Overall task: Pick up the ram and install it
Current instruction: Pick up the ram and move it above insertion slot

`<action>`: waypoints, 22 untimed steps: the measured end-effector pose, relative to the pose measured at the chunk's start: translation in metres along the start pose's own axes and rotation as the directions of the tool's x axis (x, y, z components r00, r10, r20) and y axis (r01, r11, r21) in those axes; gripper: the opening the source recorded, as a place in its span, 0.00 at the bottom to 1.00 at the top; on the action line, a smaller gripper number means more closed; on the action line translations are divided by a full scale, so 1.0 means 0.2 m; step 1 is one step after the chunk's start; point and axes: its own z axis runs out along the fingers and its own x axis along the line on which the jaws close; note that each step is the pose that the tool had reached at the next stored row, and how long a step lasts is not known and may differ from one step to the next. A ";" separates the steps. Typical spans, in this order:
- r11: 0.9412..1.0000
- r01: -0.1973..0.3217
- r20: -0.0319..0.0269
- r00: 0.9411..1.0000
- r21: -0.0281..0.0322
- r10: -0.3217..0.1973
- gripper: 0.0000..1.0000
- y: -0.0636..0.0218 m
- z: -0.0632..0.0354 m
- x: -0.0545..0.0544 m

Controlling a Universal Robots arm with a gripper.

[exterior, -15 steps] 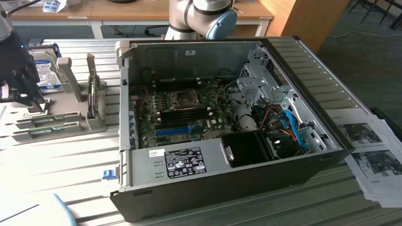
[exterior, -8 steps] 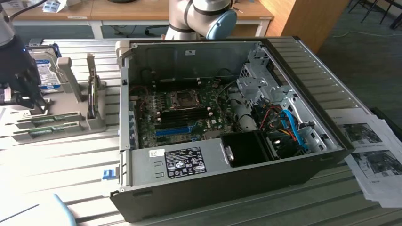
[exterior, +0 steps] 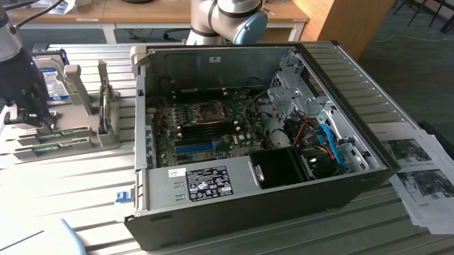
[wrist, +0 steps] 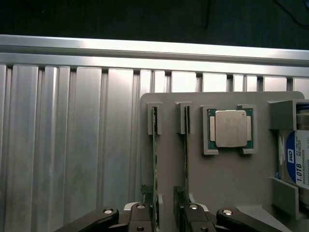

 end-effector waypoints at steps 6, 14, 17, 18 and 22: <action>1.000 0.000 0.000 1.000 0.000 0.000 0.30 -0.001 0.042 0.00; 1.000 0.006 0.000 1.000 0.000 -0.006 0.30 -0.001 0.047 0.00; 1.000 0.021 0.000 1.000 0.000 -0.021 0.30 -0.001 0.047 0.00; 1.000 0.027 -0.001 1.000 -0.001 -0.027 0.30 -0.001 0.047 0.00; 0.999 0.033 -0.001 0.999 -0.001 -0.033 0.30 -0.001 0.047 0.00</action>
